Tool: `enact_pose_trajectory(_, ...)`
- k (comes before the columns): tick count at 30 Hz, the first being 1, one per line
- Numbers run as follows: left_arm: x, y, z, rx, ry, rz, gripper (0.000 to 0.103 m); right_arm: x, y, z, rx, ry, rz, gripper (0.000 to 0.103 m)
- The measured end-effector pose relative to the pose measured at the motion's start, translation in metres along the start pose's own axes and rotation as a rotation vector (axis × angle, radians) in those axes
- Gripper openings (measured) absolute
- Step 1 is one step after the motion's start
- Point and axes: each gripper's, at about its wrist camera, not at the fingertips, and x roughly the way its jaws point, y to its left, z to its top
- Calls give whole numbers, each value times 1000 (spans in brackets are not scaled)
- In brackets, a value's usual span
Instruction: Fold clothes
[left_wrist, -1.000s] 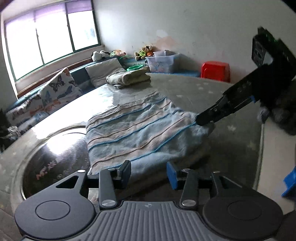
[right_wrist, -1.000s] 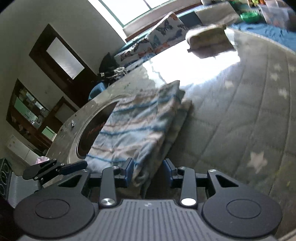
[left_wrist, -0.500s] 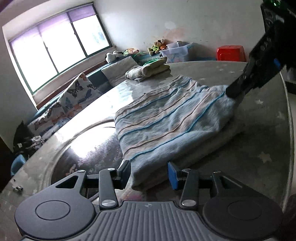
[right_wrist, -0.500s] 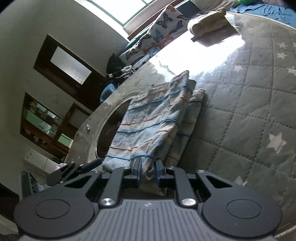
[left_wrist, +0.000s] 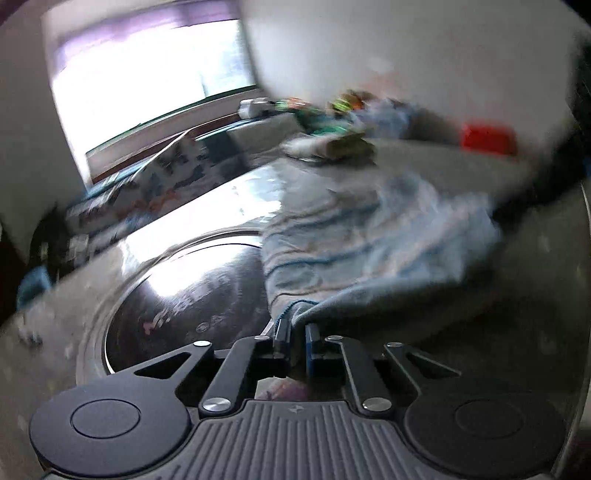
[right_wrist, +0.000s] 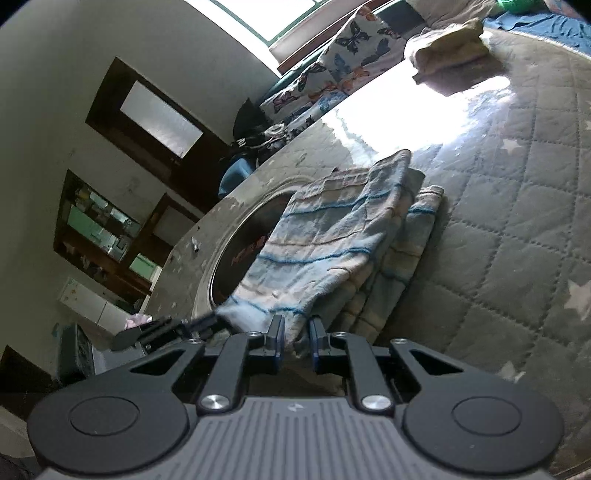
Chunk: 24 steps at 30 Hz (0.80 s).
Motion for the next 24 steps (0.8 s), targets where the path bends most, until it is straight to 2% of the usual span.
enact_pose_trajectory(2, 0, 9, 0, -85, 4, -10, 7, 6, 0, -2, -19, 21, -1, 13)
enact_pose_trajectory(8, 5, 27, -7, -237, 50, -14, 7, 32, -4, -15, -49, 117, -23, 14)
enact_pose_trajectory(13, 6, 36, -7, -293, 68, -19, 7, 33, 5, -19, -136, 131, -39, 16)
enact_pose_trajectory(17, 2, 39, -8, -365, 93, -55, 6, 30, 9, -18, -208, 163, -73, 16)
enact_pose_trajectory(24, -25, 22, -13, -424, 114, -184, 5, 9, 5, -5, -295, 226, -132, 16)
